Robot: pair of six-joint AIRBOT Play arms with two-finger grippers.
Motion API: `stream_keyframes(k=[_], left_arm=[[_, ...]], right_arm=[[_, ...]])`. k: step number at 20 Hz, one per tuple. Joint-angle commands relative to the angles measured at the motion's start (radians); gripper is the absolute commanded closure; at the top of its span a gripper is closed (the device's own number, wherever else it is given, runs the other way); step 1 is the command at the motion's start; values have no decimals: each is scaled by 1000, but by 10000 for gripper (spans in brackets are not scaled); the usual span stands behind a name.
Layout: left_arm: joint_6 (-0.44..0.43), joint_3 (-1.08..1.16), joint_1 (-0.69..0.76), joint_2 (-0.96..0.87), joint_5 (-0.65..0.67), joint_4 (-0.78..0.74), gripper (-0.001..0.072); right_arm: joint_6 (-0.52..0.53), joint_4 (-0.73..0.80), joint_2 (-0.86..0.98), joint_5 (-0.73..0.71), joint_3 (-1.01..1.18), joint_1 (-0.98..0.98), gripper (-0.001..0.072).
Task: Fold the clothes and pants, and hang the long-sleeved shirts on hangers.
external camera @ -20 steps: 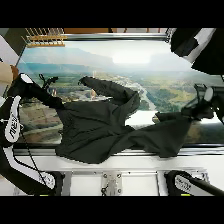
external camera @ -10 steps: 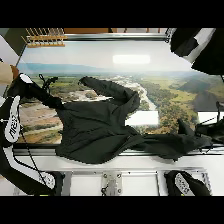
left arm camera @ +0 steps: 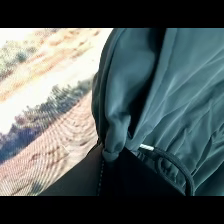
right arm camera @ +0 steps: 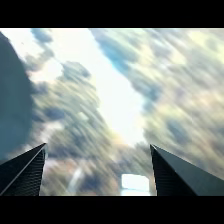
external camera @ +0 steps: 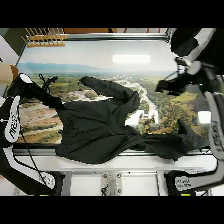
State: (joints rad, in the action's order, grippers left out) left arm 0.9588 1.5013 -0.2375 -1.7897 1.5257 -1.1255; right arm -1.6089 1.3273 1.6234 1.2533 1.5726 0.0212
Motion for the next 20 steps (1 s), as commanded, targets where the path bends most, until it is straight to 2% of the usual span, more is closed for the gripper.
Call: stream_keyframes(k=[1,4,6,7,9,10,12,15,18,20], left_arm=[[0,0,-1,0,0,0,689],[-1,0,-1,0,0,0,689],[-1,0,-1,0,0,0,689],[-1,0,-1,0,-1,0,689],[0,0,-2,0,-7,0,689],[0,0,-2,1,-10,0,689],[10,0,-6,16,-18,-10,690],[18,0,-49,95,-35,-8,690],[19,0,-77,172,-33,-9,690],[19,0,-76,197,-34,-8,690]], right_arm=[[0,-143,317,-37,277,-117,1],[-3,-233,456,-38,381,-151,1],[-3,-233,489,-37,386,-163,3],[-2,-231,495,-34,386,-164,28],[21,-227,484,-35,386,-158,608],[24,-211,469,-35,392,-152,692],[23,-61,394,-30,434,-134,694],[23,261,153,4,463,-110,693],[-10,291,-98,111,355,-109,694],[-47,292,-255,156,147,-158,694]])
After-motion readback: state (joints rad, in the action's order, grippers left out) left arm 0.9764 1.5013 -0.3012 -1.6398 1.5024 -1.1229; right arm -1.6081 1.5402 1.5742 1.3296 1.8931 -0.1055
